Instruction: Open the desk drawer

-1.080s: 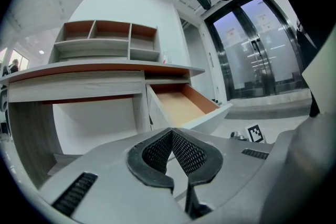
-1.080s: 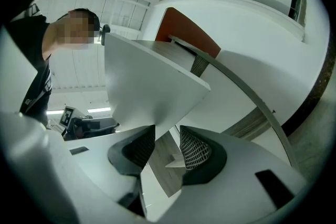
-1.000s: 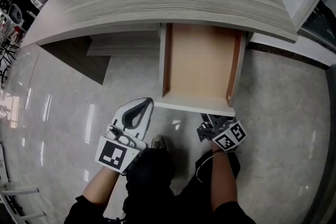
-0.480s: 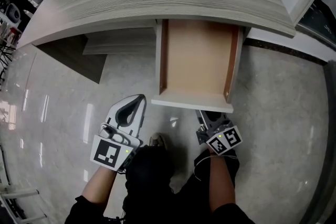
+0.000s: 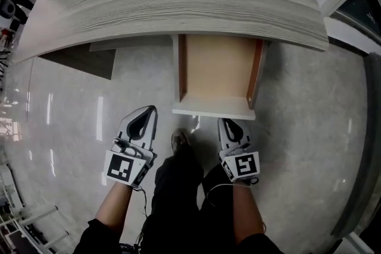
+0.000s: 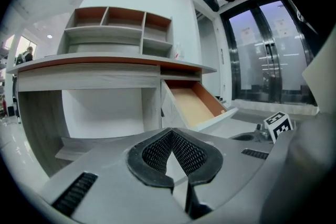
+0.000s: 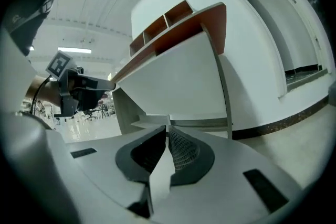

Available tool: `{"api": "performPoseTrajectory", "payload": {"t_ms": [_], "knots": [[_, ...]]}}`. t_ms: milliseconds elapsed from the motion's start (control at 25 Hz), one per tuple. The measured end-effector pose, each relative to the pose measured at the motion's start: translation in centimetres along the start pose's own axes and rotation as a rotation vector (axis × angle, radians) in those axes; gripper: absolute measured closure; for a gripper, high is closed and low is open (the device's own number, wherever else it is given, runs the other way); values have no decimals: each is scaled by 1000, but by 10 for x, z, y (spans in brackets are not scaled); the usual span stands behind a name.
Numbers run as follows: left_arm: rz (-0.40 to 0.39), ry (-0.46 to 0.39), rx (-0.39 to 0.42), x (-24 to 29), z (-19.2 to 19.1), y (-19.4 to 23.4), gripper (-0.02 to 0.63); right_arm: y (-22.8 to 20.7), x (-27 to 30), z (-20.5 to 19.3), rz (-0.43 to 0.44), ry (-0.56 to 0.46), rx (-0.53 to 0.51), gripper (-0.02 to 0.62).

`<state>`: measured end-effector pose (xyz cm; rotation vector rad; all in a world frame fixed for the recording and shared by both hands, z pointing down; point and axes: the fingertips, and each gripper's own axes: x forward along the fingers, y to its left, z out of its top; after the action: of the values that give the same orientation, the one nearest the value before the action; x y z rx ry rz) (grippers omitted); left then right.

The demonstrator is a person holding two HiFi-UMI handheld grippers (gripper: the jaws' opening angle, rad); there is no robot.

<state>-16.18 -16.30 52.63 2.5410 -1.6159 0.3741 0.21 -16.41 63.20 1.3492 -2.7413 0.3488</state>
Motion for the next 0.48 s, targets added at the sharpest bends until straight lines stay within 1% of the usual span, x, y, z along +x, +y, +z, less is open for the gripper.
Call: {"api": "performPoseTrajectory", "payload": {"t_ms": [80, 200, 320, 400, 480], "knots": [[-4, 25, 4, -5, 4, -9, 601, 12, -8, 12, -1, 36, -25, 584], [-18, 59, -22, -11, 11, -27, 601, 29, -21, 38, -5, 89, -119, 589], [-34, 94, -64, -18, 20, -44, 601, 37, -35, 67, -51, 175, -159, 589], [-42, 100, -87, -20, 31, -53, 601, 41, -41, 88, -79, 219, -181, 589], [-45, 96, -113, -22, 45, -64, 601, 44, -47, 106, -92, 260, -240, 589]]}}
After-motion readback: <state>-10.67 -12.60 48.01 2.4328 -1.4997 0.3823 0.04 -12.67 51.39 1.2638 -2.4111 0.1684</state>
